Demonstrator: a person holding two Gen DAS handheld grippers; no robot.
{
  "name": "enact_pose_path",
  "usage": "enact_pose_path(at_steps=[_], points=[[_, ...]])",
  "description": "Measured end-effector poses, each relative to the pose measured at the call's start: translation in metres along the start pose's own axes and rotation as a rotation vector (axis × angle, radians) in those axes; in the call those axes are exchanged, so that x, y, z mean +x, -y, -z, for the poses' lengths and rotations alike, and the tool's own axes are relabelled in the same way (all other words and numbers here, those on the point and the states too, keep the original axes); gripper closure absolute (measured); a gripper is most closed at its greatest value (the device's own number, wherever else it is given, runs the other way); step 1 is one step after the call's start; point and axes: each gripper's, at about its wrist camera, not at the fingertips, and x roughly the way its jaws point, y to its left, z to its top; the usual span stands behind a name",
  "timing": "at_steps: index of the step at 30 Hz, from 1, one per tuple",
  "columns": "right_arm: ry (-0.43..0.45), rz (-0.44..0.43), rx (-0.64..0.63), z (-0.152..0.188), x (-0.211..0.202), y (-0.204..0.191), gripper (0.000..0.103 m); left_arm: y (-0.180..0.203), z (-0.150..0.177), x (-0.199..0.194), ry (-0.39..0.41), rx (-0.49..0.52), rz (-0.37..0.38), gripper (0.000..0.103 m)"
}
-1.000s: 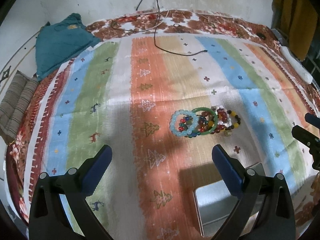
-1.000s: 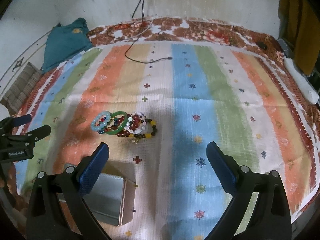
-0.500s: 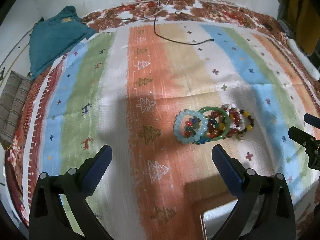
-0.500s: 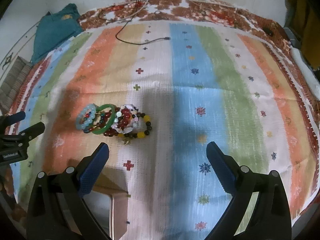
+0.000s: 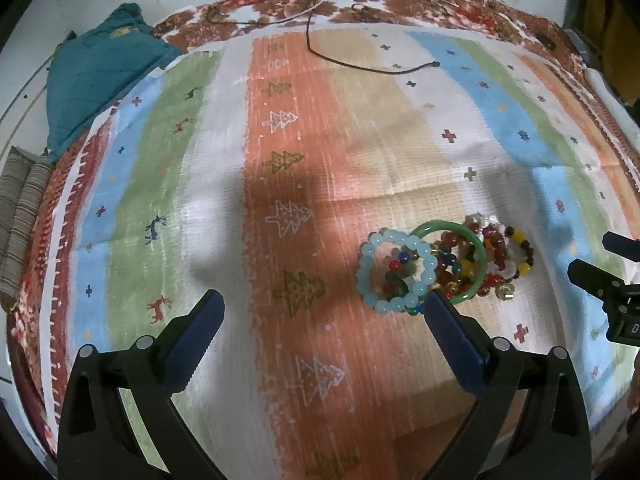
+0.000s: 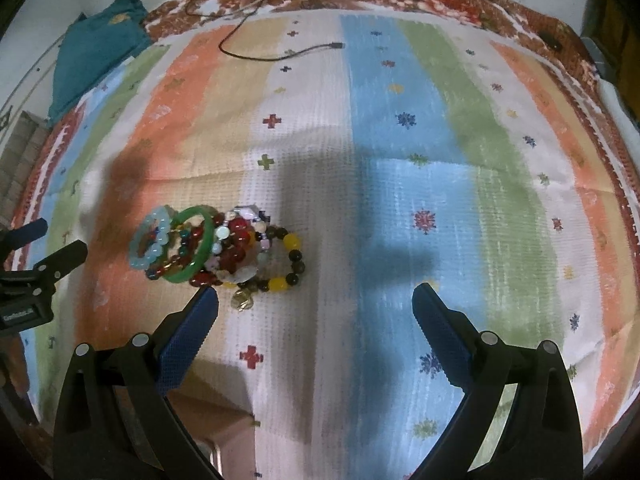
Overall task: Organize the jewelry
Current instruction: 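Move both grippers toward the pile of bead bracelets, then grasp the light blue bead bracelet with the left gripper while the right grasps the black-and-yellow bracelet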
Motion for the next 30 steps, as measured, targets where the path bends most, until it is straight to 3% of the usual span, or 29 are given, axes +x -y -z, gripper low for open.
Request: enact_pose_path(at_steps=[2, 5, 13, 21, 30], points=[[-0.015, 0.002, 0.002, -0.002, 0.007, 0.0, 0.005, -0.001, -0.001, 0.006, -0.01, 0.003, 0.001, 0.006], [-0.031, 0.005, 0.007, -0.005, 0.015, 0.001, 0.015, -0.002, -0.004, 0.015, -0.028, 0.002, 0.002, 0.006], [-0.052, 0.002, 0.003, -0.014, 0.03, -0.001, 0.018, 0.0, -0.006, 0.037, -0.072, 0.027, -0.007, 0.011], [-0.089, 0.008, -0.01, -0.019, 0.048, -0.001, 0.034, 0.0, -0.01, 0.053, -0.095, 0.036, -0.019, 0.014], [-0.116, 0.035, -0.044, -0.021, 0.066, -0.006, 0.039, 0.003, -0.009, 0.079, -0.14, 0.064, -0.039, 0.015]])
